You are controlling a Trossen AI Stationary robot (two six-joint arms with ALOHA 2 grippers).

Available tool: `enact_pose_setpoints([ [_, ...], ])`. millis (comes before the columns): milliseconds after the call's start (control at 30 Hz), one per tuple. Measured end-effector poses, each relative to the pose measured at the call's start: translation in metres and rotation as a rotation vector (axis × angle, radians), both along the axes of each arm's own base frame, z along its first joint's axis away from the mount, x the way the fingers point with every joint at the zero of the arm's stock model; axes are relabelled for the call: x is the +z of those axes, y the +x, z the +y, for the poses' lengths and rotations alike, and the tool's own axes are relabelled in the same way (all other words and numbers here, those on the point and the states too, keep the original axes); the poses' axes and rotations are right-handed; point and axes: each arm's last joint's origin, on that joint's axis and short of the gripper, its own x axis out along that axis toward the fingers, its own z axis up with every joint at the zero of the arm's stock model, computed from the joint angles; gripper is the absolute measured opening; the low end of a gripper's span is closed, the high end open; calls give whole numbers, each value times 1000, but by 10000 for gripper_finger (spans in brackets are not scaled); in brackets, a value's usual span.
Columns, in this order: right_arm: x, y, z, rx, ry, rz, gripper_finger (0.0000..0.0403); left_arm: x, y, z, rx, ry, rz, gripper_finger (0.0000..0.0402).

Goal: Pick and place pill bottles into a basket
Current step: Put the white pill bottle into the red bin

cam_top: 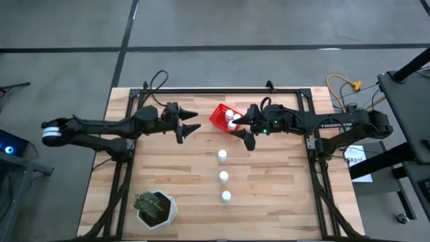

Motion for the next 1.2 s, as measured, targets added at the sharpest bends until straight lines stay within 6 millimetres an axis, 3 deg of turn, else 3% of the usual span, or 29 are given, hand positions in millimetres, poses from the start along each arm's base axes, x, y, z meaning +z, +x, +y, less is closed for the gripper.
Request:
enact_pose_setpoints([
  [300, 1, 0, 0, 11, -33, -5, 237, -15, 13, 1, -63, 16, 75, 297],
  [567, 3, -3, -3, -26, 44, -13, 237, -21, 37, 1, -192, 137, 141, 297],
  [800, 12, -11, -3, -24, 46, -45, 237, -36, 56, 2, -233, 95, 208, 297],
  [1033, 20, -22, -6, -34, 37, -52, 237, -38, 58, 0, -241, 93, 217, 297],
  [1200, 21, -27, -7, -36, 23, -30, 237, -48, 64, -12, -301, 169, 261, 297],
])
